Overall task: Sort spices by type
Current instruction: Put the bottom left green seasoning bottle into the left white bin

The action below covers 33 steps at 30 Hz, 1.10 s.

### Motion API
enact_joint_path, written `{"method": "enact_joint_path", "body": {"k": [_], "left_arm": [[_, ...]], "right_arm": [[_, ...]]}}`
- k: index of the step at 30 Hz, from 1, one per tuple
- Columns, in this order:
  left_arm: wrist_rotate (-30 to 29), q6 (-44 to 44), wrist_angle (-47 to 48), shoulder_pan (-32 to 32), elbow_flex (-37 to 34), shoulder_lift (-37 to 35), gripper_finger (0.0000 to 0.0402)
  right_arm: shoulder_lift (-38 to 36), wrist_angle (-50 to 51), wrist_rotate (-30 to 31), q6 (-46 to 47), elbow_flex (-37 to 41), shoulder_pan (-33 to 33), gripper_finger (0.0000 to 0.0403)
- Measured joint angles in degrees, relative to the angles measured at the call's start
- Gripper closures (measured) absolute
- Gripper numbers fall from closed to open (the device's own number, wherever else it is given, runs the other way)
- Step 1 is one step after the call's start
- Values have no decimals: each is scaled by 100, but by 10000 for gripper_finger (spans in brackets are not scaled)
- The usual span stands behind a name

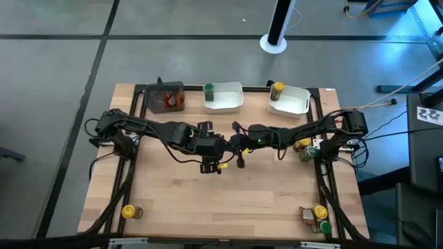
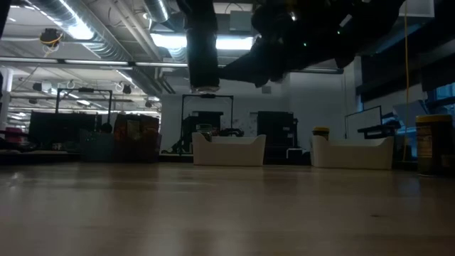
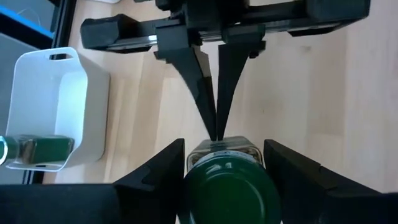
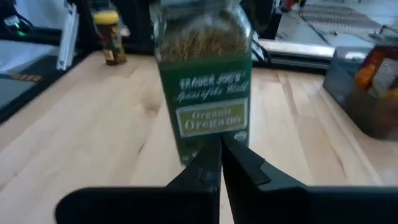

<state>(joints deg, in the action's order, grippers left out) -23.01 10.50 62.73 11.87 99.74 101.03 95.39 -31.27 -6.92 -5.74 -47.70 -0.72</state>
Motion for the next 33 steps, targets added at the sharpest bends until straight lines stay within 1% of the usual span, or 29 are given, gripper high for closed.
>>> {"method": "enact_joint_path", "body": {"k": [2, 6, 12, 15, 20, 25, 29, 33], "left_arm": [[-13, 2, 52, -42, 0, 0, 219], [-17, -1, 291, -155, 2, 0, 219], [-15, -167, 263, -481, -92, 4, 219], [-19, -271, 43, -716, -92, 18, 219], [-17, -619, -241, -1206, -92, 35, 219], [-12, -1100, -514, -1780, -92, 35, 219], [-15, -1218, -757, -2327, -92, 35, 219], [60, -1213, -960, -2866, -92, 64, 219]], "right_arm": [[-86, 230, 131, -15, 0, 1, 387], [-445, 806, 600, -72, -1, -2, 386], [-1098, 1962, 1152, -96, -2, -2, 386], [-1385, 2500, 1379, -98, -2, -2, 386], [-1730, 3271, 1929, -96, -2, -2, 386], [-1757, 3549, 2279, -96, -2, 0, 386], [-1754, 3629, 2422, -96, -2, -2, 386], [-1754, 3625, 2441, -72, -2, -2, 386]]}}
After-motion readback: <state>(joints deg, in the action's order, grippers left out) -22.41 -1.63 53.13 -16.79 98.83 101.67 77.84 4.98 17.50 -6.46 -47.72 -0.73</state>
